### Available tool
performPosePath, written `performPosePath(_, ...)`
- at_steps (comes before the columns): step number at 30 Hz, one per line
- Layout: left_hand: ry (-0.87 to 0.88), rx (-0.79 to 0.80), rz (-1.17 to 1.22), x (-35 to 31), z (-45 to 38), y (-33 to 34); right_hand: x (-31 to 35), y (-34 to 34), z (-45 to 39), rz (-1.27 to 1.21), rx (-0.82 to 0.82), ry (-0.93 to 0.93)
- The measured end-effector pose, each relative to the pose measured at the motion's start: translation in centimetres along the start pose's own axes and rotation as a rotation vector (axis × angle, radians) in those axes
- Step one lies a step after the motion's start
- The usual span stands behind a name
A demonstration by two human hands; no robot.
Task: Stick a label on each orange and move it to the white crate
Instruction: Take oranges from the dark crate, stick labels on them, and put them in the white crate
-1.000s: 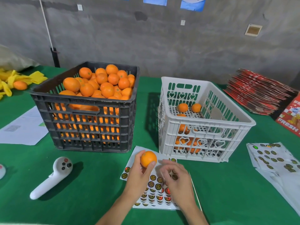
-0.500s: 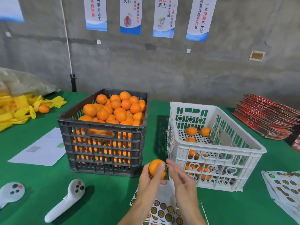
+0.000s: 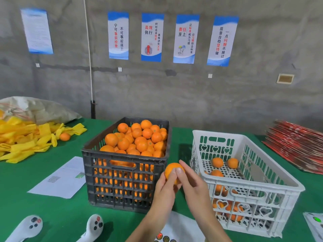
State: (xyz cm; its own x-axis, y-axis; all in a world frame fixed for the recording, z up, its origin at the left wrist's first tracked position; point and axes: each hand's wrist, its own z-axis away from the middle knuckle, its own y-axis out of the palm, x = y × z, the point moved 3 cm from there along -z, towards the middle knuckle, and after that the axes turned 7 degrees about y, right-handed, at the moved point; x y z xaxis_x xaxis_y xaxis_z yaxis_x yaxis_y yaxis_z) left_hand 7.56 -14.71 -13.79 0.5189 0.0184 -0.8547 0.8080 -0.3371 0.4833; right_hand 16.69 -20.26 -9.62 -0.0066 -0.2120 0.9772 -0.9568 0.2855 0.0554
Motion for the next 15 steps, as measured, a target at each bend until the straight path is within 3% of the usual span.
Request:
performPosePath(3, 0.041, 0.026, 0.01, -1.6, -1.4, 0.3, 1.6, 0.0, -1.5, -0.063, 0.016, -0.033)
performPosePath(6, 0.091, 0.11, -0.188, -3.0, -2.5, 0.6, 2.8, -1.5, -3.0, -0.021, -0.064, -0.088)
performPosePath(11, 0.251, 0.036, -0.337, -5.5, -3.5, -0.6, 3.9, -5.9, -6.1, 0.241, -0.314, -0.243)
performPosePath(15, 0.332, 0.028, -0.416, -7.1, -4.0, -2.5, 3.8, -9.6, -8.1, 0.593, -0.474, -0.282)
